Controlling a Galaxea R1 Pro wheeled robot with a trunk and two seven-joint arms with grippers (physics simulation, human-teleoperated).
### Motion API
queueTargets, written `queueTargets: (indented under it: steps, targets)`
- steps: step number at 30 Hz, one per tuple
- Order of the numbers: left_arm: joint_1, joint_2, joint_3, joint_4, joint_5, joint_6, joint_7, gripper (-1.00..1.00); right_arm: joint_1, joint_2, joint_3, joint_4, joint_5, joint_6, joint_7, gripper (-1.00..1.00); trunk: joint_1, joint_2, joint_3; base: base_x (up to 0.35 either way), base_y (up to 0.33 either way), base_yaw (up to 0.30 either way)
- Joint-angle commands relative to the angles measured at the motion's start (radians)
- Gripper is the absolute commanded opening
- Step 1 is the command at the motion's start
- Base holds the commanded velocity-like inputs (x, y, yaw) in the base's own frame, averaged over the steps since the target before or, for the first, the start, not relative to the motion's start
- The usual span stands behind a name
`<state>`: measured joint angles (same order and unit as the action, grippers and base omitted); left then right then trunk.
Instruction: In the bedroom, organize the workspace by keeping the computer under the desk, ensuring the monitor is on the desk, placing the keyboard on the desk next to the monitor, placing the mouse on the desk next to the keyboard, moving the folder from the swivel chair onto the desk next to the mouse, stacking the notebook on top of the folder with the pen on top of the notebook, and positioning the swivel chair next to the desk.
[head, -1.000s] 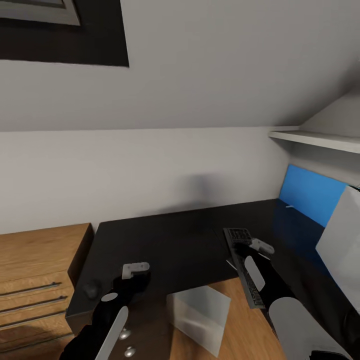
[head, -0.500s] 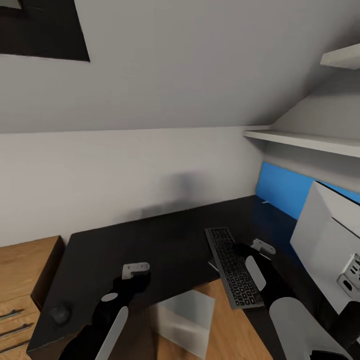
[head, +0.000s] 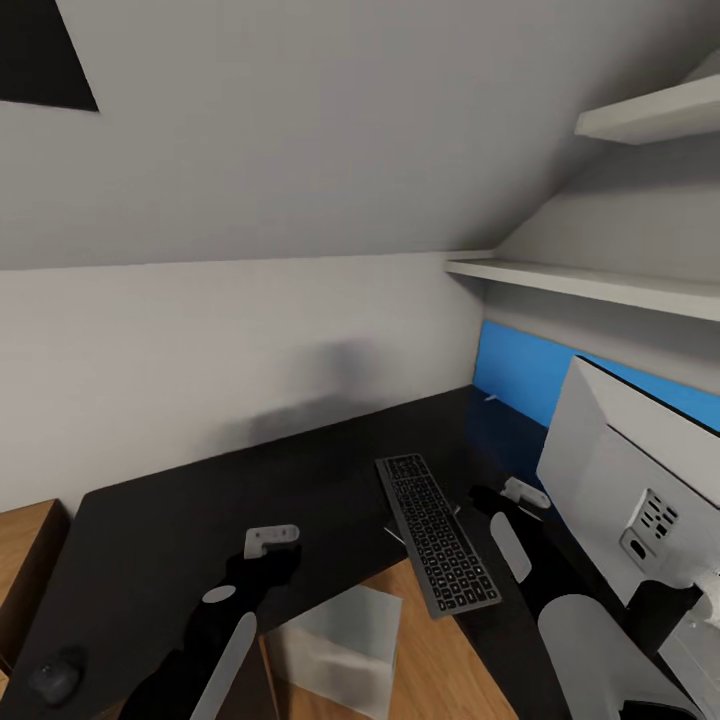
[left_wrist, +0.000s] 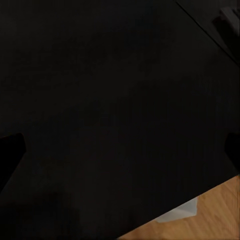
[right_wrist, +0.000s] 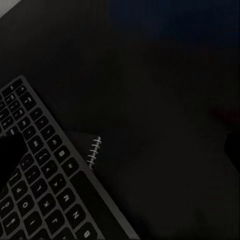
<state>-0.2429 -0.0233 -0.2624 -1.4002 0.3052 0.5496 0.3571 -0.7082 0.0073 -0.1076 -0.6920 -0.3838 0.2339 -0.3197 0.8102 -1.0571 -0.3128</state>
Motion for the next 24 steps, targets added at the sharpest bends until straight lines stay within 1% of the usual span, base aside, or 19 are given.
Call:
queueTargets:
  steps: [1, 11, 24]
  targets:
    - [-0.001, 0.0, -0.001, -0.002, 0.011, 0.003, 0.009, 1.0, -0.001, 0.001, -0.002, -0.002, -0.007, 0.004, -0.004, 1.0, 0.0, -0.001, -0.001, 0.001, 0.0, -0.039]
    - [0.0, -0.003, 0.007, -0.028, 0.012, 0.003, 0.012, 1.0, 0.0, 0.003, -0.001, 0.0, -0.006, 0.004, -0.003, 1.0, 0.0, -0.001, -0.001, 0.0, 0.0, -0.009]
    - [0.0, -0.003, 0.008, -0.037, 0.012, 0.003, 0.014, 1.0, 0.004, 0.005, 0.0, 0.0, -0.006, 0.003, -0.002, 1.0, 0.05, -0.092, -0.042, 0.0, 0.0, 0.0]
